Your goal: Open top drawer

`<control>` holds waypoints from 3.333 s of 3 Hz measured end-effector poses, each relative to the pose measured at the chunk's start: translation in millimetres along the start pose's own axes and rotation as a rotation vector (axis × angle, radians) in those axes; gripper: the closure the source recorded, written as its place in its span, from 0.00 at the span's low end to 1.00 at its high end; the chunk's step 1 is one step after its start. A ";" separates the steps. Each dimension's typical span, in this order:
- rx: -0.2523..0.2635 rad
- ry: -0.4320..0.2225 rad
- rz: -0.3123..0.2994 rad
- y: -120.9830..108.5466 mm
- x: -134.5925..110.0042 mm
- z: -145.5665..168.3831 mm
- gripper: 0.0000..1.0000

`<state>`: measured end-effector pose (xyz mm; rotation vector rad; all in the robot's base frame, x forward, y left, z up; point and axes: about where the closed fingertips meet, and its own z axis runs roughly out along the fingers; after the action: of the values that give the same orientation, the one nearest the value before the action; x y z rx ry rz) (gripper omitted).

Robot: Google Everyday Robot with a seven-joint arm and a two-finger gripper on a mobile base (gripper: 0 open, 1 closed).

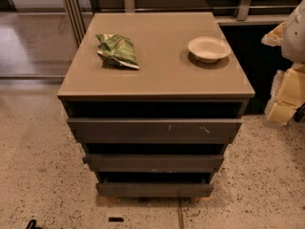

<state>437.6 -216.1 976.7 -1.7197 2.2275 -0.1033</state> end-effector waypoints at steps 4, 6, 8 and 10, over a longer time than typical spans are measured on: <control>0.073 -0.271 0.138 31.9 5.8 86.7 0.00; 0.102 -0.311 0.179 33.1 -11.5 134.1 0.00; 0.072 -0.373 0.251 59.1 -13.3 186.8 0.00; 0.072 -0.380 0.258 61.0 -14.2 192.9 0.37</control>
Offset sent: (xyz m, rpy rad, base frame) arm -0.0043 -0.0051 -0.0537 0.2779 -0.1824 -0.0806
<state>441.3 -159.2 782.0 -1.2752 2.1035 0.1856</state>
